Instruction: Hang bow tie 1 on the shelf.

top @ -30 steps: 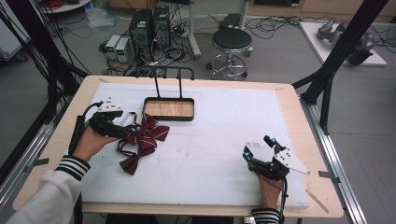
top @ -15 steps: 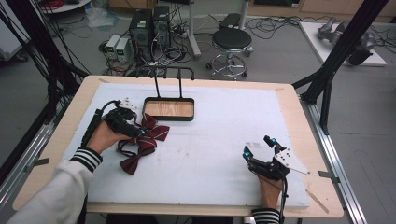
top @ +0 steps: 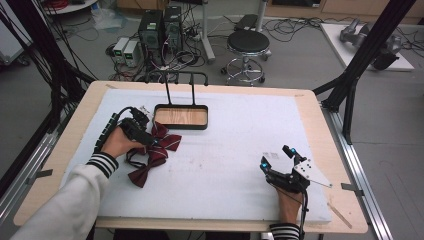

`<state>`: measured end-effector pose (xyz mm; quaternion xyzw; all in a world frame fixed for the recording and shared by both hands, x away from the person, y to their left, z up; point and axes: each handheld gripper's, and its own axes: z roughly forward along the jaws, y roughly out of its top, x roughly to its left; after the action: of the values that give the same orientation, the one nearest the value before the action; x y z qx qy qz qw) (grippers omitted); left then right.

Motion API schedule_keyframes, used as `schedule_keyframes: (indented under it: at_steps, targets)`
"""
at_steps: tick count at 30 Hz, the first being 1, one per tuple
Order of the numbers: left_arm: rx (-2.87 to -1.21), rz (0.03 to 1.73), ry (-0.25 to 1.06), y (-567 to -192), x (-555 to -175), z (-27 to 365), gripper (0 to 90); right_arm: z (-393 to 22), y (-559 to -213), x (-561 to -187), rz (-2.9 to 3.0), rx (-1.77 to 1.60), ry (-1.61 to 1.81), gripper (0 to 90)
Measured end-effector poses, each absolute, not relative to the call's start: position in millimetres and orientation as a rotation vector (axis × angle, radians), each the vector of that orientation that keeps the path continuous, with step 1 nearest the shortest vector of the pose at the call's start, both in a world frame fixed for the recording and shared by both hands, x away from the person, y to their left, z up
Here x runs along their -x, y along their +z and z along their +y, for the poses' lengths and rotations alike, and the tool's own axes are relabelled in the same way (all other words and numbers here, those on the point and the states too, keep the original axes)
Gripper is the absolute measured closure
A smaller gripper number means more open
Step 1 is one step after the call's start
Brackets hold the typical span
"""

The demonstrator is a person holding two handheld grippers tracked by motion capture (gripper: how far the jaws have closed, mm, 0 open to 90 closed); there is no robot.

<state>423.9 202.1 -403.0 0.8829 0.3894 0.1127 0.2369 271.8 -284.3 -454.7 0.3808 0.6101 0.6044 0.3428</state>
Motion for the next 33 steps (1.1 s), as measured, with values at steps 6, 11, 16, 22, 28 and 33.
schedule_keyframes:
  at_steps: [6,11,16,22,28,33]
  targets:
    - [-2.443,1.104,0.271,-409,-428,203,30.8,-285,-455,-272,1.587,-0.986,1.571,10.9]
    - [-2.456,1.101,0.249,-412,-430,201,36.1,-284,-455,-272,1.585,-0.994,1.571,10.9]
    - [-2.461,1.095,0.237,-414,-430,199,43.3,-284,-455,-272,1.586,-0.995,1.571,10.9]
    - [-2.459,1.096,0.228,-416,-433,199,55.4,-285,-455,-272,1.587,-0.988,1.569,10.9]
    - [-2.450,1.112,0.243,-416,-433,199,68.0,-284,-455,-272,1.586,-0.995,1.569,10.9]
    - [-2.467,1.102,0.261,-415,-432,196,72.4,-284,-455,-272,1.584,-0.989,1.569,10.9]
